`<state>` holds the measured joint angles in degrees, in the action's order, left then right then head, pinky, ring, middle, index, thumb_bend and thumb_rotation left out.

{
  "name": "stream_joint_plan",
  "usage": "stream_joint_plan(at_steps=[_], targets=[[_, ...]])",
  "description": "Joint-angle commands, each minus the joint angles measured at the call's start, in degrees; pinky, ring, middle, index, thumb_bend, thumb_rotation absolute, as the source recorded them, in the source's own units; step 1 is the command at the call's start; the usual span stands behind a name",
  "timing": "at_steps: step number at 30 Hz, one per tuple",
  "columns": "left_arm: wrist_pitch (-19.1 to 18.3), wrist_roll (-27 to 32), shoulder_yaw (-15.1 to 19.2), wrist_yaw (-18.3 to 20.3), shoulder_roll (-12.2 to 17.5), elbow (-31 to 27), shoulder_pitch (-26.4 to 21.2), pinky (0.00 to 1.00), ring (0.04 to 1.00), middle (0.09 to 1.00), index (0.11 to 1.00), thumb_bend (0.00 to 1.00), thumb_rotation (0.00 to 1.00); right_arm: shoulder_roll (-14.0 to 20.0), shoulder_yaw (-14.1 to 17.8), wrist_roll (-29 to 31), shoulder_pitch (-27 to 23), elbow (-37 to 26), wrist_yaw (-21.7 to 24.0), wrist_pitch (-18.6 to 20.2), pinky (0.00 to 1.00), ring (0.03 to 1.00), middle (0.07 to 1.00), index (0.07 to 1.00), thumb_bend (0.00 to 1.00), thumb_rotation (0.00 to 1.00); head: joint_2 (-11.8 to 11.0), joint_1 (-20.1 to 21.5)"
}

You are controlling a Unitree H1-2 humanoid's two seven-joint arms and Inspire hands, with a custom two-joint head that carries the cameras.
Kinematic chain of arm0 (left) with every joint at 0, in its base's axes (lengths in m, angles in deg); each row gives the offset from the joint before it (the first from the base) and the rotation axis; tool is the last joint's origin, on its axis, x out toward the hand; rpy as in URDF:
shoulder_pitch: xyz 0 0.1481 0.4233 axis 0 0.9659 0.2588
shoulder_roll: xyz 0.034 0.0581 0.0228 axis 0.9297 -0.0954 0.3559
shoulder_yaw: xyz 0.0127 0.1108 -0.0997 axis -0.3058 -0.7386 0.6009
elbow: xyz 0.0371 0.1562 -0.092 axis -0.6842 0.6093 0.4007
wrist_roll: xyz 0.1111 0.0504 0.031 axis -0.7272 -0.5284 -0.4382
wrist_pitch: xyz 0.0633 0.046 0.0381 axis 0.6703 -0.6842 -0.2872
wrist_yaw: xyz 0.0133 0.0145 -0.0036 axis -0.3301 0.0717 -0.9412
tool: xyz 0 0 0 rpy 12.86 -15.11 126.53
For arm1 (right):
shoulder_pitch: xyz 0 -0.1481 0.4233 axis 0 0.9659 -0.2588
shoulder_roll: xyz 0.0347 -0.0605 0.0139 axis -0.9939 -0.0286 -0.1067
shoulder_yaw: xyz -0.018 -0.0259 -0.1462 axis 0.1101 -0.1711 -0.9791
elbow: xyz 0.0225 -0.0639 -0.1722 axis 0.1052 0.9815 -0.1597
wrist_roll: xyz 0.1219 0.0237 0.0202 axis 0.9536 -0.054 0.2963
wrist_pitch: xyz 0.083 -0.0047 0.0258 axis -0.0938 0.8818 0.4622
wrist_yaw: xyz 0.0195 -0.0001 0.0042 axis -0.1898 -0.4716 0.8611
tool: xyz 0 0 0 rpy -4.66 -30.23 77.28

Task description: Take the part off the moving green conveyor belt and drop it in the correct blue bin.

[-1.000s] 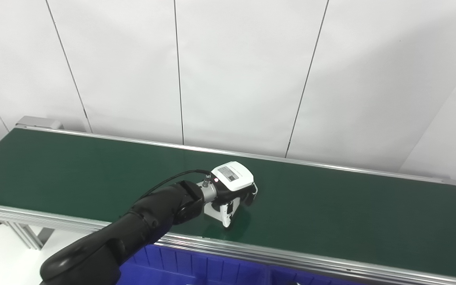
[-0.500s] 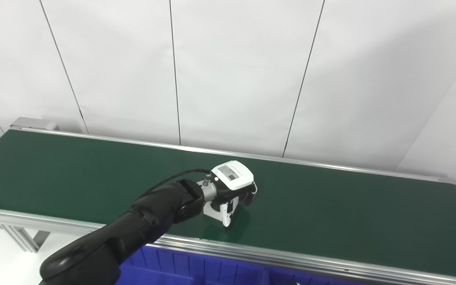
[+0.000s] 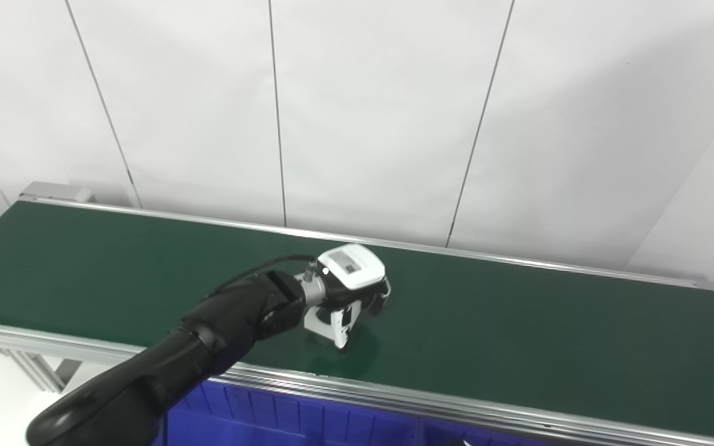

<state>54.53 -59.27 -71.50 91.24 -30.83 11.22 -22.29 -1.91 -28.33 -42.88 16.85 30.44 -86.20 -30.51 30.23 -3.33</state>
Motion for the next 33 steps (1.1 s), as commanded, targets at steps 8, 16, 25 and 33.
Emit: stream_joint_plan(at_steps=[8, 16, 25, 33], targets=[[-1.74, 7.17, 7.55, 8.55, 4.04, -21.71, 3.92, 0.40, 0.432, 0.525, 0.492, 0.50, 0.00, 0.31, 1.43, -0.17, -0.46, -2.79, 1.00, -2.13, 0.83, 0.830, 0.888, 0.853, 0.83, 1.00, 3.74, -5.07], [-5.72, 10.32, 13.90, 15.29, 6.86, -34.53, 9.36, 0.41, 0.434, 0.528, 0.493, 0.50, 0.00, 0.88, 4.75, 1.00, 0.51, -7.24, 4.53, -2.11, 0.85, 0.832, 0.884, 0.856, 0.83, 0.99, 10.91, -12.23], [-8.72, 10.82, 18.46, 20.28, 10.16, -44.81, 16.20, 0.38, 0.418, 0.519, 0.510, 0.50, 0.00, 2.55, 9.77, 4.81, -0.52, -9.67, 11.60, -2.09, 0.87, 0.847, 0.877, 0.856, 0.81, 0.99, 16.25, -21.73], [-8.10, 11.77, 22.29, 21.78, 13.90, -50.05, 22.85, 0.38, 0.417, 0.512, 0.513, 0.50, 0.00, 2.47, 14.13, 7.60, -1.61, -10.28, 17.81, -2.12, 0.83, 0.805, 0.866, 0.855, 0.73, 0.97, 18.91, -27.02]])
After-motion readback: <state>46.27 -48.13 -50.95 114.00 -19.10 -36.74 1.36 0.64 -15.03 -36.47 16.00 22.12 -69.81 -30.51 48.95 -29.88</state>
